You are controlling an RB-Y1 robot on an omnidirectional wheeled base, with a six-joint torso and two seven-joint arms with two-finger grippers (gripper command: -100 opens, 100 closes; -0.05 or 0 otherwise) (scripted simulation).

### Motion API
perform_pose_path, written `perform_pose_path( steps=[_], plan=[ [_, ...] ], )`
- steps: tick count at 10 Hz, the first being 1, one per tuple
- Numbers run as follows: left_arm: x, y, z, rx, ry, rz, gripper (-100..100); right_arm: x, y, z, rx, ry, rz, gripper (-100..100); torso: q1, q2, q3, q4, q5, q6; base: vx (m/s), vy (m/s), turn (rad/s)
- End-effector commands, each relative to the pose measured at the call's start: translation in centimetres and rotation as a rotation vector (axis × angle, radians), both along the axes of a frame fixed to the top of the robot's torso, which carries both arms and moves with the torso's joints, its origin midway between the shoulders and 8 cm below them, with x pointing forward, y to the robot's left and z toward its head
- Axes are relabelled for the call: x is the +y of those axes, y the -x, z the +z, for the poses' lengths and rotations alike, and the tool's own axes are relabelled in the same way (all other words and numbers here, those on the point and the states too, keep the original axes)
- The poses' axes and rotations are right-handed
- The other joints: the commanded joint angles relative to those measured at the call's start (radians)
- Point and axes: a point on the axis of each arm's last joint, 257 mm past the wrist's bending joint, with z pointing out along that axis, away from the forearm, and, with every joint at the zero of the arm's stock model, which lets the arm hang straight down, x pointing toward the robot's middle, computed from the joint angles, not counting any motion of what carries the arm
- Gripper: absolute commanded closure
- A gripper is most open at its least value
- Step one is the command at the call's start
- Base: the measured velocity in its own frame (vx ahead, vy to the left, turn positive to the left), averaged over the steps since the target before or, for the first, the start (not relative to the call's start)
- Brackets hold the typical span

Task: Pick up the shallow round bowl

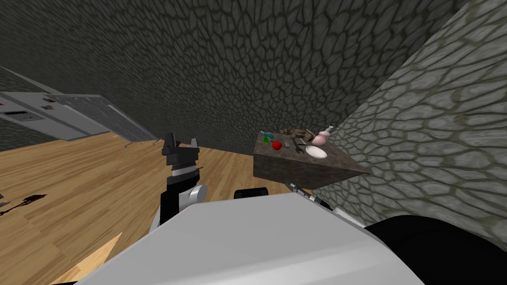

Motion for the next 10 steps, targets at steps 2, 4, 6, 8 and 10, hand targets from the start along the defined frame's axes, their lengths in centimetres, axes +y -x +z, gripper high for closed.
perform_pose_path(
  steps=[2, 4, 6, 8, 10],
  plan=[
    [0.0, 0.0, 0.0, 0.0, 0.0, 0.0, 0, -2.9, 3.3, -2.2, 0.085, 0.092, 0.045, -100, 0.0, 0.0, 0.0, 0.0, 0.0, 0.001, 0.007, 0.043, 0.146],
    [0.0, 0.0, 0.0, 0.0, 0.0, 0.0, 0, -3.8, 3.7, -2.6, 0.101, 0.107, 0.04, -100, 0.0, 0.0, 0.0, 0.0, 0.0, 0.001, 0.007, 0.027, 0.023],
    [0.0, 0.0, 0.0, 0.0, 0.0, 0.0, 0, -6.3, 6.0, -3.9, 0.165, 0.177, 0.07, -100, 0.0, 0.0, 0.0, 0.0, 0.0, 0.0, 0.008, 0.035, 0.151],
    [0.0, 0.0, 0.0, 0.0, 0.0, 0.0, 0, -9.3, 8.5, -4.9, 0.233, 0.25, 0.096, -100, 0.0, -0.001, 0.0, 0.0, 0.0, 0.0, 0.016, 0.038, 0.123],
    [0.0, 0.0, 0.0, 0.0, 0.0, 0.0, 0, -12.4, 10.8, -5.4, 0.298, 0.323, 0.122, -100, 0.0, -0.001, -0.001, 0.0, 0.0, 0.0, 0.016, 0.034, 0.14]
  ],
)
